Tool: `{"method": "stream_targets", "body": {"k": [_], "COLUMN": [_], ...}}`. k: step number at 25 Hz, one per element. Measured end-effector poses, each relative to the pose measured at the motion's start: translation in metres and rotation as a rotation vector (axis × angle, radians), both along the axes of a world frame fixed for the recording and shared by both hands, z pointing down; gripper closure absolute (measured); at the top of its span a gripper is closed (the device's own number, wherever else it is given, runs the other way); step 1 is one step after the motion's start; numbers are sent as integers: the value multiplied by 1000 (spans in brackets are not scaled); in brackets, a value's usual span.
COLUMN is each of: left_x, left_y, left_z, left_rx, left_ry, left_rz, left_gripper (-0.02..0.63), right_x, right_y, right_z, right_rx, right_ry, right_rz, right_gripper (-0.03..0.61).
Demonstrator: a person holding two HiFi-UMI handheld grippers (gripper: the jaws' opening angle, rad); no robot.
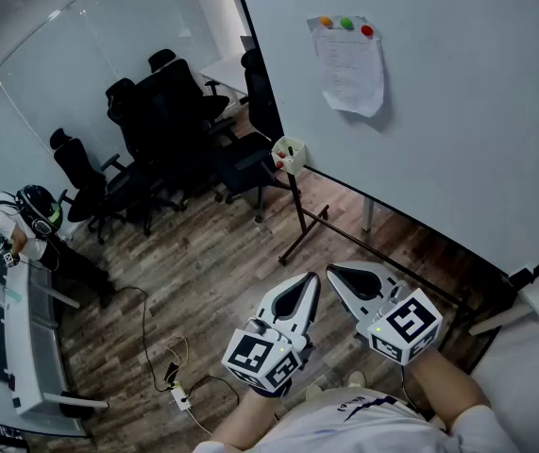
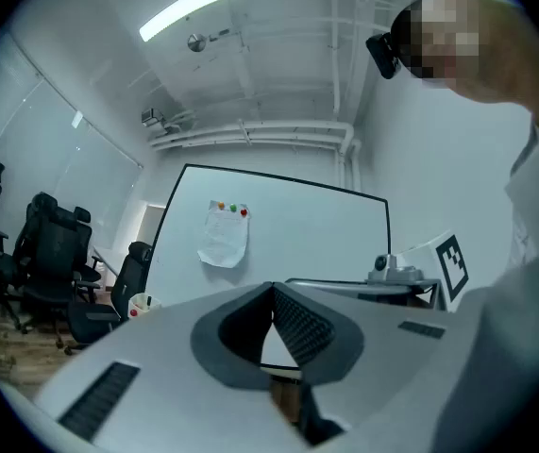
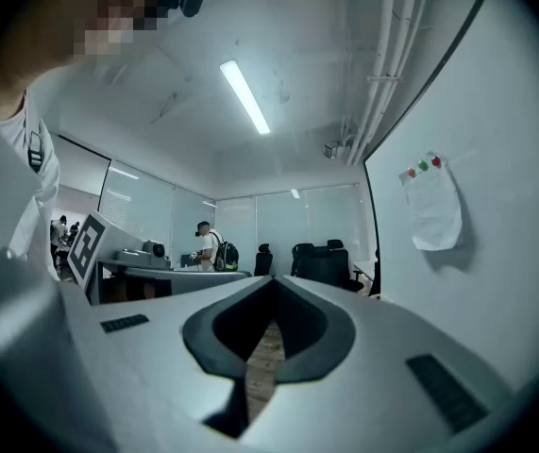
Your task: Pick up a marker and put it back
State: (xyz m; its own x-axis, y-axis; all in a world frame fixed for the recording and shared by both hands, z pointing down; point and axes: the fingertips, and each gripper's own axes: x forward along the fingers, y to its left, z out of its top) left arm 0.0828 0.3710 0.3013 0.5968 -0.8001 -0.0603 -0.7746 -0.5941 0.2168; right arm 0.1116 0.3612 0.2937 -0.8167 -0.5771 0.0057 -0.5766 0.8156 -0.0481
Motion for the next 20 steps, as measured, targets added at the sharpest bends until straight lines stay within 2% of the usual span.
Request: {"method": "stream_targets", "body": {"k": [12, 20], "left_x": [16, 33], "left_y": [1, -3], "left_z": [9, 14], "left_rx": [-12, -19], "left_ry": [-27, -58], "left_rz": [-12, -48], "left_gripper": [601, 601], "right_x": [14, 42], "right_y": [8, 5], "right_z": [0, 3], "right_rx": [11, 11], "right_ry": [-31, -68], "right_rz": [-47, -60], "right_gripper": [566, 566]}}
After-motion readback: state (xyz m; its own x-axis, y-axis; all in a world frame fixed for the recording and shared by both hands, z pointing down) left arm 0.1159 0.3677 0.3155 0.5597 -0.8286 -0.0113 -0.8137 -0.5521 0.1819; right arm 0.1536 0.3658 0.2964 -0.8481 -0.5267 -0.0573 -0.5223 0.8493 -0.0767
